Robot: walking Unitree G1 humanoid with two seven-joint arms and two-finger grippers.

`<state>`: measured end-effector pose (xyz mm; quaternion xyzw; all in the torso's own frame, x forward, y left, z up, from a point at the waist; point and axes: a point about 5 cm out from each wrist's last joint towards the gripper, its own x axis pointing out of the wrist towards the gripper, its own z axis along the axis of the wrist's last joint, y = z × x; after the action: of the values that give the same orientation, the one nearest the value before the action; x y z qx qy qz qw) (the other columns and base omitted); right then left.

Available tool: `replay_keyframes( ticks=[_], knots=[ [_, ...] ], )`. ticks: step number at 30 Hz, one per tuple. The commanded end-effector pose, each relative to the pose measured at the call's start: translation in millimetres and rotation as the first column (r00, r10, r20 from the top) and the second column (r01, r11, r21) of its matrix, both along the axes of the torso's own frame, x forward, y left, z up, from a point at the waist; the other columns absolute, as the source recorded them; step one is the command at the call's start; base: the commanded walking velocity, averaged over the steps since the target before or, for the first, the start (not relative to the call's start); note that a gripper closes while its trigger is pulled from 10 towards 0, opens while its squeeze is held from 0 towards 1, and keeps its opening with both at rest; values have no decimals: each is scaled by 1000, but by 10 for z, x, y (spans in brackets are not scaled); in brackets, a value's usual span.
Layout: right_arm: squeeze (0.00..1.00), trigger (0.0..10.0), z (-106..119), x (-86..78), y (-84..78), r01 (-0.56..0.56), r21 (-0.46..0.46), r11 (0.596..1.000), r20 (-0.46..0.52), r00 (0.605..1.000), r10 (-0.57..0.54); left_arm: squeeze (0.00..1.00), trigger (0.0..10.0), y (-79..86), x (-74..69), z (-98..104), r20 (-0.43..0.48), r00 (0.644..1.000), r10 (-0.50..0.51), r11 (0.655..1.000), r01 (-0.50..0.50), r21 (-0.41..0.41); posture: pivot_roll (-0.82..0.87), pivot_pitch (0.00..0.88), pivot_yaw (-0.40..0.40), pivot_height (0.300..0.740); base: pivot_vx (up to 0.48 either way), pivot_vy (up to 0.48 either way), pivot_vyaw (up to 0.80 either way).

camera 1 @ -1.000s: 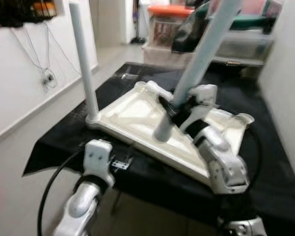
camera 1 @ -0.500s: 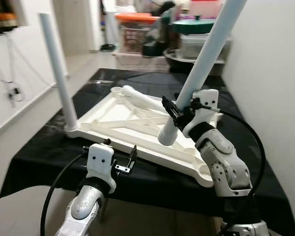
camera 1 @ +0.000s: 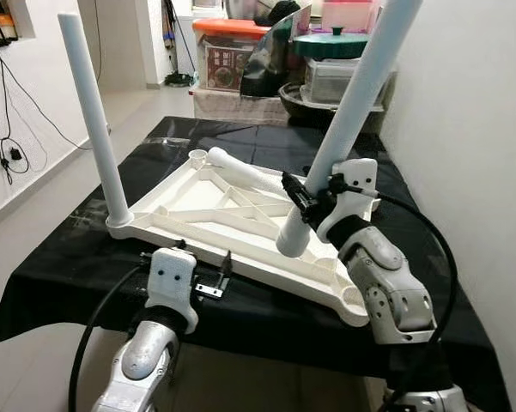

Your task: Building children table

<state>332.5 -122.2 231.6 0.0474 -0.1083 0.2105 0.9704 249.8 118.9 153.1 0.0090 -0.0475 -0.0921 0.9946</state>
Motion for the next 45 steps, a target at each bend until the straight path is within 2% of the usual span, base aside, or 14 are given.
replay_keyframes(
  ticks=[1, 8, 10, 13, 18, 20, 21, 22, 23, 26, 28, 29, 35, 45],
  knots=[
    [0, 10000, 39, 6, -57, 25, 0, 1000, 16, 1000, -25, 0, 10000, -30, 6, -23, -18, 1000, -10, 1000, 10, -16, 47, 0, -46, 740, 0, 0, 0],
    [0, 10000, 52, 12, -62, 15, 1, 1000, 21, 1000, -15, 0, 10000, -17, 8, -22, -19, 1000, -2, 1000, 2, -28, 48, 0, -48, 740, 0, 0, 0],
    [0, 10000, 56, 1, -23, -67, -6, 998, 18, 998, 67, 0, 10000, -22, 0, -28, -20, 1000, -3, 999, 3, -32, 48, 0, -46, 740, 0, 0, 0],
    [0, 10000, 41, 1, -16, -123, -21, 992, 7, 992, 123, 0, 10000, -34, -15, -40, -25, 1000, -8, 999, 7, -33, 47, 0, -42, 740, 0, 0, 0],
    [0, 10000, 25, 40, -63, -129, -32, 991, -3, 992, 129, 0, 10000, -48, -32, -53, -31, 999, -19, 999, 18, -35, 47, 0, -42, 740, 0, 0, 0],
    [0, 10000, 15, 135, -215, -151, -56, 987, -29, 988, 150, 0, 10000, -67, -99, -92, -50, 998, -46, 998, 44, -41, 56, 0, -38, 740, 0, 0, 0],
    [0, 10000, 15, 135, -215, -151, -56, 987, -29, 988, 150, 0, 10000, -67, -99, -92, -50, 998, -46, 998, 44, -41, 56, 0, -38, 740, 0, 0, 0],
    [0, 10000, 10, 153, -294, -202, -64, 977, -54, 979, 199, 0, 10000, -71, -148, -114, -62, 996, -63, 997, 60, -49, 62, 0, -34, 740, 0, 0, 0],
    [0, 10000, 10, 153, -294, -202, -64, 977, -54, 979, 199, 0, 10000, -71, -148, -114, -62, 996, -63, 997, 60, -49, 62, 0, -34, 740, 0, 0, 0],
    [0, 10000, 6, 100, -454, -333, -76, 940, -98, 940, 326, 0, 10000, -86, -264, -141, -84, 991, -101, 994, 98, -45, 75, 0, -23, 740, 0, 0, 0],
    [0, 10000, 16, 97, -529, -343, -91, 935, -96, 938, 334, 0, 10000, -85, -305, -153, -92, 990, -108, 994, 106, -32, 80, 0, -17, 740, 0, 0, 0],
    [0, 10000, 55, 134, -612, -285, -92, 954, -77, 957, 278, 0, 10000, -76, -344, -162, -100, 989, -113, 994, 111, -22, 81, 0, -14, 740, 0, 0, 0],
    [0, 10000, 82, 183, -592, -208, -73, 975, -45, 978, 205, 0, 10000, -30, -316, -151, -97, 992, -78, 997, 78, -13, 86, 18, -9, 740, 0, -240, 0],
    [0, 10000, 69, 198, -447, -287, -76, 955, -45, 958, 284, 0, 10000, 37, -239, -134, -103, 994, -34, 999, 36, 15, 84, 14, -14, 740, 0, -278, 0]
  ],
)
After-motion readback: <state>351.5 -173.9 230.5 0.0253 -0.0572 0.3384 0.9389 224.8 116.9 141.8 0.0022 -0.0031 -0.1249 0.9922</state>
